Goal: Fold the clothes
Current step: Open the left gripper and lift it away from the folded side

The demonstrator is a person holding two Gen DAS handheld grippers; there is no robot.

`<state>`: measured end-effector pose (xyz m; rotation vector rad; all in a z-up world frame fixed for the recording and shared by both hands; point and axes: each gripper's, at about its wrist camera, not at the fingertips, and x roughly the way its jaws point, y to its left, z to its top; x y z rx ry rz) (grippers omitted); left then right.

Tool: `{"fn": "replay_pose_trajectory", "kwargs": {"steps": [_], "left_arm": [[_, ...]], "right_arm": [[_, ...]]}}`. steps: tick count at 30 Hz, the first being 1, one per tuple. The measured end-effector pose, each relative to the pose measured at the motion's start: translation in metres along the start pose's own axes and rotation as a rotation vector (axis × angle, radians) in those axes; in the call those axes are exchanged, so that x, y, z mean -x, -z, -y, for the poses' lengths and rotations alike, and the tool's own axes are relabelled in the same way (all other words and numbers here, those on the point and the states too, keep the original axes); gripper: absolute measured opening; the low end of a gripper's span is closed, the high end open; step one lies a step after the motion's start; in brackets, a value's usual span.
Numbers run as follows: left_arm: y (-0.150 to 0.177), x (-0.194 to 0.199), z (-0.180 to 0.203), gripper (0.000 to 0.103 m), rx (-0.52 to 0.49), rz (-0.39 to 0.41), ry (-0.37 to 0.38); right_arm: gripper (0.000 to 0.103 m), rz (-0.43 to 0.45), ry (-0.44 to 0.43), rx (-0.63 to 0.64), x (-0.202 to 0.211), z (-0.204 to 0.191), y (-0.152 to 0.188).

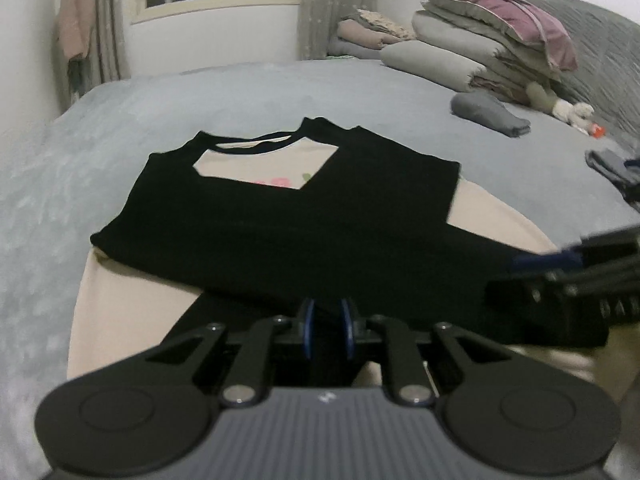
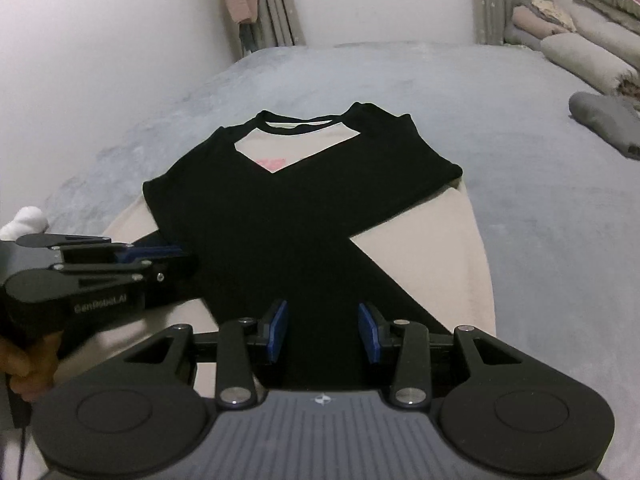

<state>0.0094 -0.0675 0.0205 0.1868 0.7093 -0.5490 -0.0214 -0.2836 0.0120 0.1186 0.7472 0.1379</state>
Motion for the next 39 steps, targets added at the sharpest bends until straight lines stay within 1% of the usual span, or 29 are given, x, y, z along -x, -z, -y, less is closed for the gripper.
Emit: {"fn": "replay_pose_trajectory", "kwargs": {"steps": [2, 5, 8, 9, 10, 11, 13, 14, 17, 18, 19, 21, 22, 24, 26, 28, 29, 32, 34, 36, 39], "left_arm": [[0.003, 0.004, 0.003, 0.010, -0.026, -0.012, 0.015], [0.010, 0.008, 0.012, 0.010, -0.113, -0.024, 0.003], [0.012, 0.014, 0.015, 0.010, -0.138, -0.039, 0.032], [0.012, 0.016, 0.014, 0.010, -0.128, -0.047, 0.051], [0.012, 0.017, 0.013, 0.014, -0.118, -0.056, 0.070], [0.011, 0.018, 0.012, 0.015, -0.108, -0.064, 0.089], [0.009, 0.018, 0.007, 0.016, -0.095, -0.070, 0.107], [0.008, 0.020, 0.002, 0.016, -0.072, -0.067, 0.117], [0.002, 0.022, -0.026, 0.017, 0.052, -0.051, 0.158], [0.001, 0.022, -0.037, 0.018, 0.098, -0.051, 0.164], [0.000, 0.021, -0.048, 0.019, 0.143, -0.056, 0.164], [0.000, 0.019, -0.071, 0.019, 0.239, -0.063, 0.144], [0.000, 0.018, -0.082, 0.019, 0.285, -0.060, 0.131], [0.001, 0.018, -0.100, 0.019, 0.365, -0.046, 0.082], [0.002, 0.017, -0.112, 0.021, 0.409, -0.038, 0.006], [0.003, 0.016, -0.122, 0.021, 0.439, -0.034, -0.062], [0.004, 0.017, -0.126, 0.021, 0.458, -0.026, -0.072], [0.003, 0.021, -0.137, 0.023, 0.504, 0.007, -0.078], [0.002, 0.024, -0.139, 0.032, 0.510, 0.029, -0.092], [0.002, 0.025, -0.141, 0.035, 0.518, 0.037, -0.108], [0.004, 0.024, -0.143, 0.036, 0.532, 0.032, -0.112]], "right_arm": [[0.038, 0.007, 0.007, -0.013, 0.002, 0.002, -0.001], [0.038, 0.019, 0.017, -0.032, 0.003, 0.005, -0.003], [0.038, 0.039, 0.017, -0.044, 0.005, 0.007, -0.006], [0.038, 0.042, 0.010, -0.043, 0.005, 0.006, -0.007], [0.038, 0.042, 0.002, -0.040, 0.004, 0.006, -0.009], [0.038, 0.039, -0.006, -0.033, 0.001, 0.004, -0.012], [0.038, 0.031, -0.028, 0.011, -0.007, -0.004, -0.021], [0.038, 0.030, -0.047, 0.035, -0.013, -0.010, -0.026], [0.038, 0.016, -0.108, 0.086, -0.032, -0.027, -0.037], [0.038, -0.006, -0.108, 0.112, -0.040, -0.033, -0.035], [0.042, -0.027, -0.097, 0.146, -0.047, -0.039, -0.032], [0.043, -0.011, -0.074, 0.228, -0.050, -0.048, -0.023], [0.043, -0.014, -0.080, 0.232, -0.048, -0.046, -0.023], [0.043, -0.026, -0.101, 0.186, -0.042, -0.035, -0.030], [0.045, -0.014, -0.101, 0.099, -0.037, -0.015, -0.035], [0.044, -0.041, -0.052, 0.061, -0.042, -0.001, -0.035], [0.043, -0.047, -0.033, 0.063, -0.044, 0.004, -0.033], [0.044, -0.023, -0.006, 0.049, -0.040, 0.013, -0.035], [0.044, 0.009, -0.009, 0.016, -0.032, 0.019, -0.038], [0.045, 0.033, -0.006, -0.010, -0.027, 0.024, -0.040], [0.045, 0.025, 0.027, -0.020, -0.029, 0.026, -0.040]]}}
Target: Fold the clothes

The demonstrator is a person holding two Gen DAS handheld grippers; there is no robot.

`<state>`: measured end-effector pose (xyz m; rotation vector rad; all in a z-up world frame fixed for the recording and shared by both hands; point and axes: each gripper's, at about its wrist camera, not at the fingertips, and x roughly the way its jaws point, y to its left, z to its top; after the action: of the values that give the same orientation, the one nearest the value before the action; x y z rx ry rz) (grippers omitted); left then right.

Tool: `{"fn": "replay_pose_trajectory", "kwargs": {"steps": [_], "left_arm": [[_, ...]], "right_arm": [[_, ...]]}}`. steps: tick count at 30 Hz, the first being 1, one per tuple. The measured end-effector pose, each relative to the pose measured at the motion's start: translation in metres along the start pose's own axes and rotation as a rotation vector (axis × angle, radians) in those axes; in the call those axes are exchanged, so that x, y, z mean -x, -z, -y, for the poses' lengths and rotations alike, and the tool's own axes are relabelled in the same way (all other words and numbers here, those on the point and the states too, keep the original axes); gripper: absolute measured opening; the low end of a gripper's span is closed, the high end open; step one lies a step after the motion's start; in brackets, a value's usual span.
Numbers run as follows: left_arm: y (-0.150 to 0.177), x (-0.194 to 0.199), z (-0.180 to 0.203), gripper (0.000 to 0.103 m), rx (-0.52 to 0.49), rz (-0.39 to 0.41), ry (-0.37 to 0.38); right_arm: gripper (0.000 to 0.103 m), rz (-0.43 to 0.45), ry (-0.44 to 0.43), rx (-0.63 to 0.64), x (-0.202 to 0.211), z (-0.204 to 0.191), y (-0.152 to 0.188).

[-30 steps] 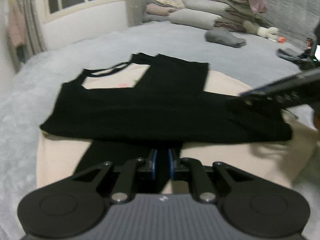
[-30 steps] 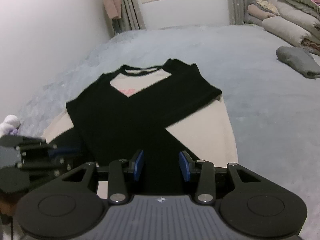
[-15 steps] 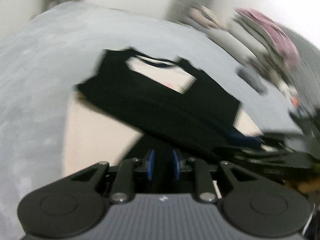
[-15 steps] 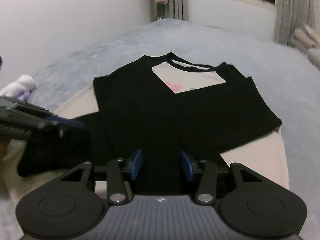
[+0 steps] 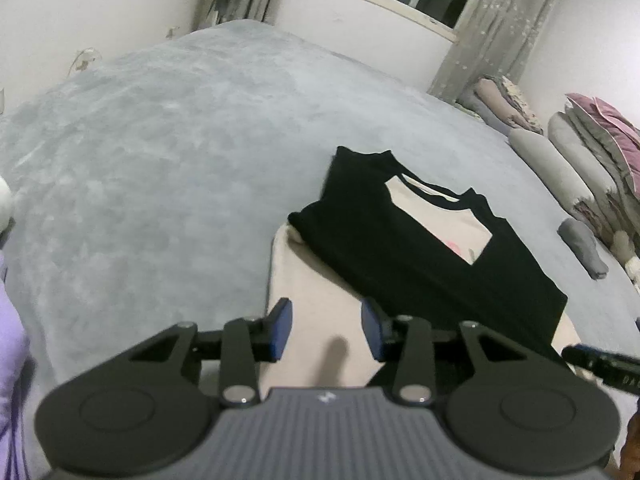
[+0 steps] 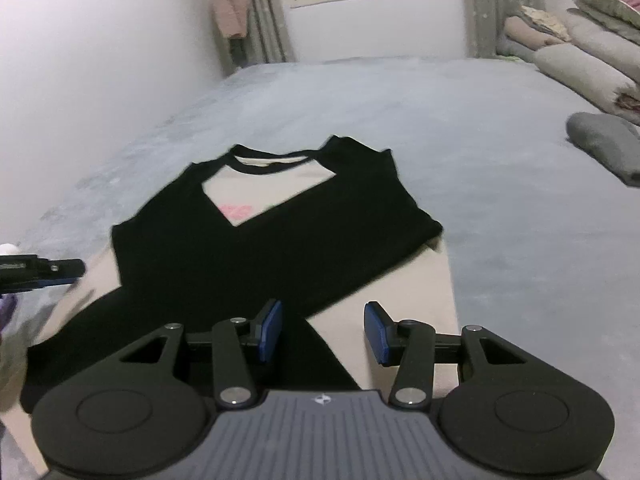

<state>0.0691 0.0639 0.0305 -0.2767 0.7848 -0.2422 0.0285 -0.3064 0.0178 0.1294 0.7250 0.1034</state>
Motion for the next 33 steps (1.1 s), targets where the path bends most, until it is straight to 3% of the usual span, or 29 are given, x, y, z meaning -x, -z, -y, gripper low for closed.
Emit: {"fn": "replay_pose_trajectory", "kwargs": {"steps": [12, 19, 23, 26, 30, 33], "left_arm": [[-0.008, -0.004, -0.004, 0.042, 0.009, 0.002, -0.013], [-0.054, -0.022, -0.023, 0.046, 0.071, 0.027, 0.047], [-0.071, -0.044, -0.022, 0.053, 0.016, 0.022, 0.063], [-0.064, -0.058, -0.019, 0.055, -0.028, 0.029, 0.061], [-0.051, -0.075, -0.016, 0.054, -0.111, 0.021, 0.006], [-0.045, -0.076, -0.014, 0.048, -0.177, 0.037, -0.007]], "right_arm": [[0.045, -0.031, 0.053, 0.044, -0.005, 0.010, -0.001], [0.045, 0.029, 0.017, 0.046, -0.004, 0.036, -0.028], [0.045, 0.035, -0.034, 0.031, -0.020, 0.047, -0.057], [0.045, 0.036, -0.114, 0.107, -0.042, 0.022, -0.085], [0.045, 0.019, -0.243, 0.307, -0.080, -0.049, -0.120], [0.045, 0.023, -0.321, 0.354, -0.111, -0.099, -0.145]]}}
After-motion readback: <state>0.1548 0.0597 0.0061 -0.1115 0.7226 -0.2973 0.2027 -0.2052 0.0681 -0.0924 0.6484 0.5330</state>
